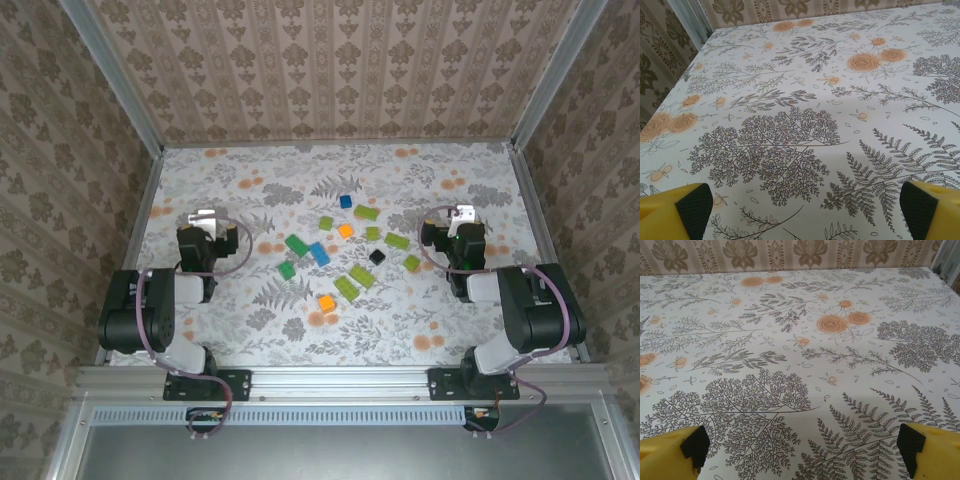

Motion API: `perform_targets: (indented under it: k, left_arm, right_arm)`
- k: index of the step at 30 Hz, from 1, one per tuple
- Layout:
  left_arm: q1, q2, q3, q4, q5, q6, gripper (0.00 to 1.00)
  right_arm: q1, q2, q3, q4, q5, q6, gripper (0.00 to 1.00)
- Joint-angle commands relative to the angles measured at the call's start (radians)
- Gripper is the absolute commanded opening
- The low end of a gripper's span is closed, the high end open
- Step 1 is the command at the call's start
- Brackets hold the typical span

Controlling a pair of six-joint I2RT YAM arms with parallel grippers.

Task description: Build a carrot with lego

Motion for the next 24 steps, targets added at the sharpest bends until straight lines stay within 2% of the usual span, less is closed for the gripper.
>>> perform_targets:
  k: [1, 17, 21, 24]
  left_arm:
    - [0.006, -0.002, 0.023, -0.004, 0.016, -0.009, 1.0]
    - [0.005, -0.003, 0.023, -0.004, 0.016, -0.009, 1.0]
    - [0.005, -0.005, 0.022, -0.003, 0.017, -0.009, 1.0]
    - [-0.015, -0.058, 0.027, -0.045, -0.044, -0.002, 1.0]
  right_arm:
    - [0.007, -0.009, 0.021, -0.014, -0.001, 0.012, 1.0]
    - [0.008, -0.033, 0.037, -0.063, 0.012, 0.015, 1.0]
    - [0.011, -0.085, 0.055, -0.139, 0.088, 0.038, 1.0]
    - [0.037, -0.14, 0.078, -0.232, 0.173, 0.04, 1.0]
